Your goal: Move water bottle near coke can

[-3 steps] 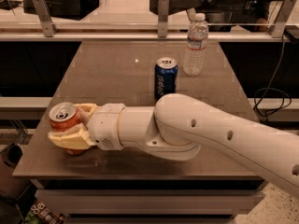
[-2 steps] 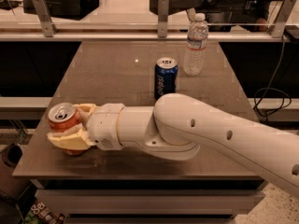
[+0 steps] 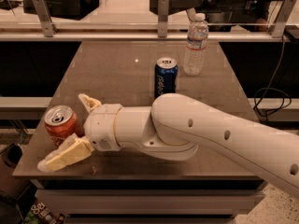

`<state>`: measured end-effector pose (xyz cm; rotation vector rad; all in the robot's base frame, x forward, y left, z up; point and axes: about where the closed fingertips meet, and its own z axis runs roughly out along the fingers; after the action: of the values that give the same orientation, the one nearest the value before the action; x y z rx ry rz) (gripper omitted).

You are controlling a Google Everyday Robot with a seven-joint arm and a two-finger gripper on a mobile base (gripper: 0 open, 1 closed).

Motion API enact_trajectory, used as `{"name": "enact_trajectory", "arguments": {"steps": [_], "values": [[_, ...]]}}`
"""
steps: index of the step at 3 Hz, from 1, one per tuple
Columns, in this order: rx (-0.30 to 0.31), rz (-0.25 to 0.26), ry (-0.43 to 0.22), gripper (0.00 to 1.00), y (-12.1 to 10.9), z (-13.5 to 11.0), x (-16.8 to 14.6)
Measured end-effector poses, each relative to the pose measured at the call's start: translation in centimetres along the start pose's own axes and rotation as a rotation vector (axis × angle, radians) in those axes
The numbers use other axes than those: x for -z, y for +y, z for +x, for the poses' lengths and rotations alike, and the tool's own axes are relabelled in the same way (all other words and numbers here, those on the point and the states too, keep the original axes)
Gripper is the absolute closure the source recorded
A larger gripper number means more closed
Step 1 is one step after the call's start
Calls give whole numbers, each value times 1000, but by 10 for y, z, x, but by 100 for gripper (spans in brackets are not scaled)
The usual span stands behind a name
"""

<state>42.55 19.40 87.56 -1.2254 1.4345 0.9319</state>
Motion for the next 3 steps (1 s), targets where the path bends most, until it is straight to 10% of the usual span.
{"name": "enact_trajectory", "arguments": {"steps": [3], "values": [[52, 121, 15, 0, -45, -56, 50]]}}
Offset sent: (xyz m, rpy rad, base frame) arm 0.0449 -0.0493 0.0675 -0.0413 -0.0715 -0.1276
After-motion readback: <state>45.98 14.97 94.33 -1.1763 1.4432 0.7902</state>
